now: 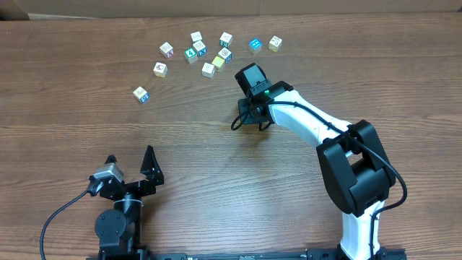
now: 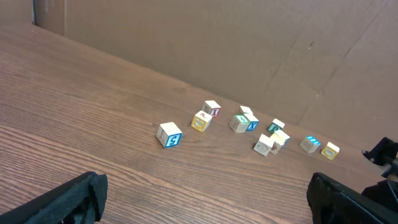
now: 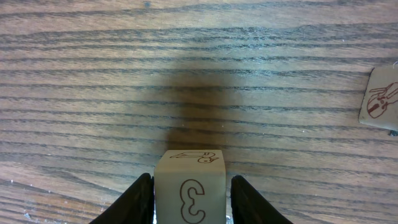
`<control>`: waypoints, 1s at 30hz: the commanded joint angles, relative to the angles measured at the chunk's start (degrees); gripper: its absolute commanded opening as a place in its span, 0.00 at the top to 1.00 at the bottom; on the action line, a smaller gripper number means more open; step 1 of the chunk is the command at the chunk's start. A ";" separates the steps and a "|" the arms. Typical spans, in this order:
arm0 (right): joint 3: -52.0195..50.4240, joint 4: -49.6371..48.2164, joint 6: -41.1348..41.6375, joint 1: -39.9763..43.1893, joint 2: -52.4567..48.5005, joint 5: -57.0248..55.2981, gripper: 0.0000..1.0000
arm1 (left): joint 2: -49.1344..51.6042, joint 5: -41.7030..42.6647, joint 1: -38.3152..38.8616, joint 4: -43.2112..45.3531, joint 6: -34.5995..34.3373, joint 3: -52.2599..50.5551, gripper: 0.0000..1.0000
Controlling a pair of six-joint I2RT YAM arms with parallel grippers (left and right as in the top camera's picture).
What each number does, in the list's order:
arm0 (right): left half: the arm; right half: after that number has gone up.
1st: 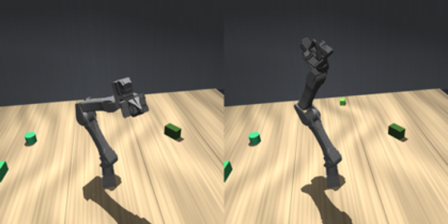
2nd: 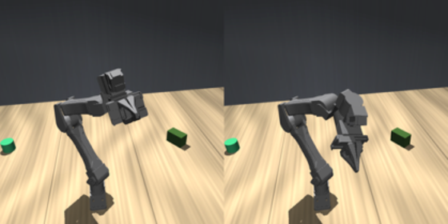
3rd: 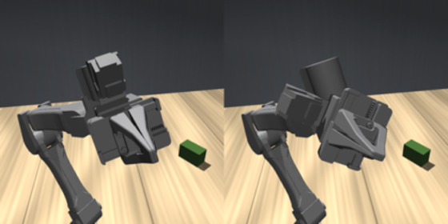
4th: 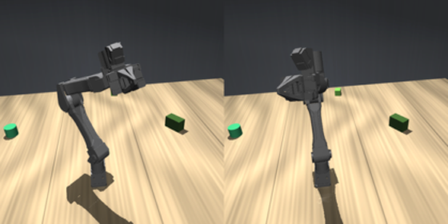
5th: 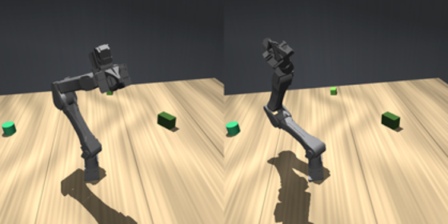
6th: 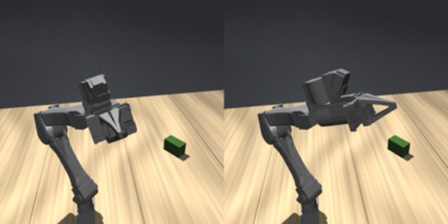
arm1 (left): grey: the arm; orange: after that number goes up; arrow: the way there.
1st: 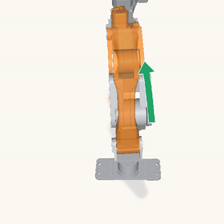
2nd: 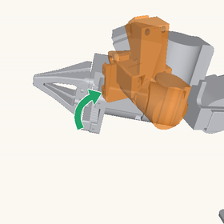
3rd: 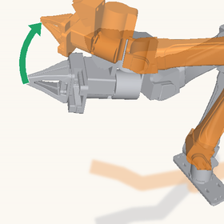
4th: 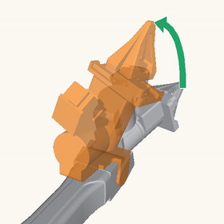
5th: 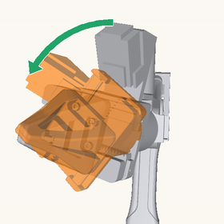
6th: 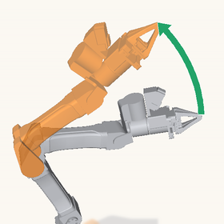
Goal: Form a tower
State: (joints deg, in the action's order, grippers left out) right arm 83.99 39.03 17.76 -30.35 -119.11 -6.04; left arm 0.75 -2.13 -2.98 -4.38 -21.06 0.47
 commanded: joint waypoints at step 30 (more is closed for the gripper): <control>1.09 -0.57 -0.17 0.33 -0.50 -0.35 0.61 | -0.44 0.28 0.17 0.11 -0.37 -0.20 0.00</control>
State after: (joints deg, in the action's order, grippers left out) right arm 83.99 38.59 17.76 -30.37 -119.20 -6.04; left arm 0.75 -2.13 -2.98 -4.38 -21.06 0.47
